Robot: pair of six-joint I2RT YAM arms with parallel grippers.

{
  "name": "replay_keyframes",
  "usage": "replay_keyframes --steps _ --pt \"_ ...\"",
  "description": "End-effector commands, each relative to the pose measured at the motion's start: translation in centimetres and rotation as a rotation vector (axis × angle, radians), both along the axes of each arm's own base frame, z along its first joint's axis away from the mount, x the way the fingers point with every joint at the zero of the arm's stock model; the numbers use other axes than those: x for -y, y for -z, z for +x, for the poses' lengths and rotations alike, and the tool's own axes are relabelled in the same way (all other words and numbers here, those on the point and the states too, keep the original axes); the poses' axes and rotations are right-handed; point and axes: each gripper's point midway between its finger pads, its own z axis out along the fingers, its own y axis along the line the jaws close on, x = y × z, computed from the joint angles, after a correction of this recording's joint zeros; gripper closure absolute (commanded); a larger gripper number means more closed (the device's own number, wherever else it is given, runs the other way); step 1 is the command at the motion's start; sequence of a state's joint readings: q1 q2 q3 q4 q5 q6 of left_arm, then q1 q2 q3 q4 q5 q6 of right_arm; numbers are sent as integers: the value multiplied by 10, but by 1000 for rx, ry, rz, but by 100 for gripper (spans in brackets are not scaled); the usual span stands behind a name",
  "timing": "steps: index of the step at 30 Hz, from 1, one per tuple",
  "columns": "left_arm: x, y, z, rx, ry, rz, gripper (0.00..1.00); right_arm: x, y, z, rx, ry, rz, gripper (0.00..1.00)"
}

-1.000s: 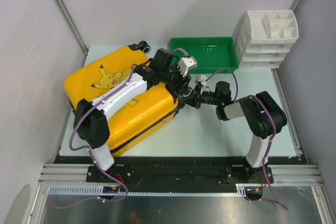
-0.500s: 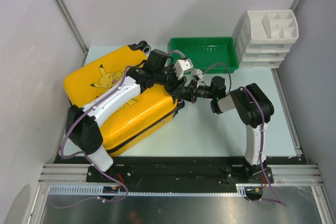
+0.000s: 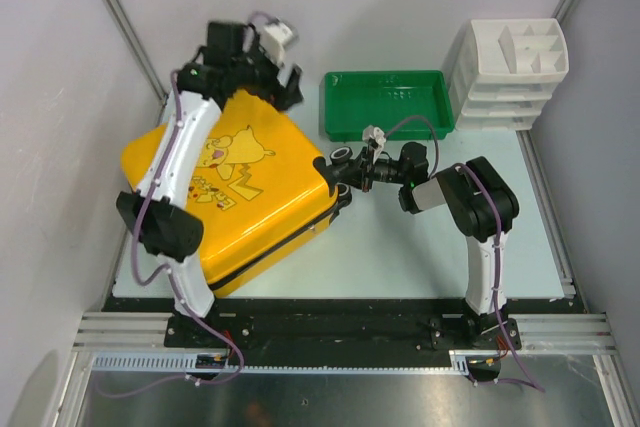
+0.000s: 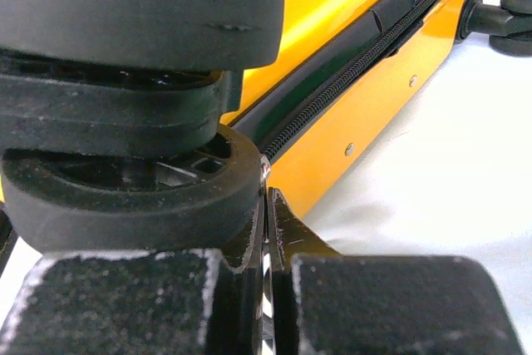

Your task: Open, take out, and arrange the luggage

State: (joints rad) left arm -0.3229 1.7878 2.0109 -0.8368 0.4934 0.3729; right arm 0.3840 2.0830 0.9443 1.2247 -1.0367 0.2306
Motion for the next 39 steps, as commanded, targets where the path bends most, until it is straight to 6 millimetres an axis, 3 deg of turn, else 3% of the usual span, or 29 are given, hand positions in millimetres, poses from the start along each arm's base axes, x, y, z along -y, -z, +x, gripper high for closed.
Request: replay_keyframes --steps 1,2,3,4,5,6,7,9,14,17,18,20,21,23,24,25,26,27,30,33,39 --pt "-60 -21 83 81 -259 9 0 14 -39 35 169 105 54 100" --pt "-71 -20 96 103 -303 37 0 14 -37 35 165 105 51 100" --pt "-76 -1 112 92 -314 73 0 14 -37 35 167 102 50 100" --pt "-78 -9 119 127 -318 78 1 15 -37 35 168 103 49 100" --pt "-82 -4 125 134 -338 102 0 16 -37 35 164 104 47 100" --pt "-83 12 137 120 -351 122 0 16 -37 35 164 104 47 100" --pt "-86 9 143 138 -371 124 0 16 -37 35 167 104 46 100" --pt "-95 26 159 134 -430 159 0 17 -35 35 163 105 41 100" --pt "-103 68 163 39 -453 174 0 15 -31 33 158 101 33 100" --pt "-84 90 140 -84 -327 72 0 11 -30 28 163 86 33 100" --pt "-67 111 118 -182 -218 10 0 9 -32 25 167 75 35 100" --pt "-54 109 92 -235 -141 -46 0 5 -35 13 182 42 42 100" --pt "-49 133 71 -323 -111 -53 1 2 -37 8 186 28 46 100" --pt "-38 123 43 -346 -45 -92 1 -4 -44 -4 194 0 55 100" --pt "-38 134 24 -398 -29 -101 1 -5 -44 -9 193 -10 55 100" --pt "-35 129 13 -410 -10 -121 1 -12 -46 -17 195 -31 57 100" --pt "-35 109 2 -372 -2 -131 1 -13 -44 -24 190 -40 54 100" --pt "-37 111 -10 -389 -4 -132 0 -14 -49 -29 196 -47 59 100" --pt "-42 84 -38 -336 -3 -136 0 -24 -51 -54 186 -85 62 100" --pt "-54 68 -57 -287 -53 -118 0 -32 -51 -81 171 -120 59 100" --pt "-67 75 -87 -300 -103 -99 0 -48 -54 -126 168 -173 55 100"
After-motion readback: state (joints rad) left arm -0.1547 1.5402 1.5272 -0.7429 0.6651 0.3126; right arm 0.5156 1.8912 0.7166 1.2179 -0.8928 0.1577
